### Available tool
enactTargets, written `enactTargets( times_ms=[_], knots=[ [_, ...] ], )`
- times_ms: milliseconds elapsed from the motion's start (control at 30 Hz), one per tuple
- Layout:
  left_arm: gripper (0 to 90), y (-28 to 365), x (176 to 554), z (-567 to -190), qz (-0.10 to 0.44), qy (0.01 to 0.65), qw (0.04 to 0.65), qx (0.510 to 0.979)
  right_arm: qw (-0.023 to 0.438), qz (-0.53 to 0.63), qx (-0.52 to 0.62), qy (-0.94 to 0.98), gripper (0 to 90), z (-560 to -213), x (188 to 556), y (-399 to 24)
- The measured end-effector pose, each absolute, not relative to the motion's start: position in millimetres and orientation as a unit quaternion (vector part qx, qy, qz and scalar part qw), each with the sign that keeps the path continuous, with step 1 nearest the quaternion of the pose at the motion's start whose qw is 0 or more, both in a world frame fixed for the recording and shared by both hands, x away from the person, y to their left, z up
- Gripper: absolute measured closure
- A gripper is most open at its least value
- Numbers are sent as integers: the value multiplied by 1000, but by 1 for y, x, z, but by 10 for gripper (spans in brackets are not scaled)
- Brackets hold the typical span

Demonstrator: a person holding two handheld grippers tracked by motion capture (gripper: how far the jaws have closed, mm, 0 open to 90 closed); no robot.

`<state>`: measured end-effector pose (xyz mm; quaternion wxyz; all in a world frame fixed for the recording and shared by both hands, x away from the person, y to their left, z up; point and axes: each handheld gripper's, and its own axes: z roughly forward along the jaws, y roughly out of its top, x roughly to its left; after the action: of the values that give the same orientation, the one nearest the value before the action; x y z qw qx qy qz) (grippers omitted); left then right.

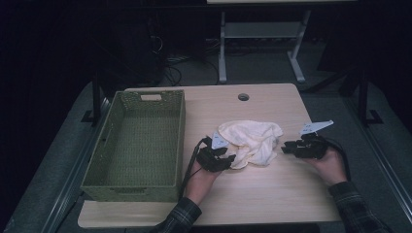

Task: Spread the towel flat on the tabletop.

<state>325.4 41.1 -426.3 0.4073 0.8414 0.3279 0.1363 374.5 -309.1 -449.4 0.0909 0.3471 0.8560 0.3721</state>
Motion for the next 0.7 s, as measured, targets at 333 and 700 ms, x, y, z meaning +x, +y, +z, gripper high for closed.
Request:
enactTargets(
  times_ms=[333,700],
  knots=[
    [556,45,340,-437,147,338,392,843,60,377,332,863,670,-465,381,-290],
    [543,44,354,-439,149,347,400,835,59,367,332,867,686,-470,382,-285]
  ],
)
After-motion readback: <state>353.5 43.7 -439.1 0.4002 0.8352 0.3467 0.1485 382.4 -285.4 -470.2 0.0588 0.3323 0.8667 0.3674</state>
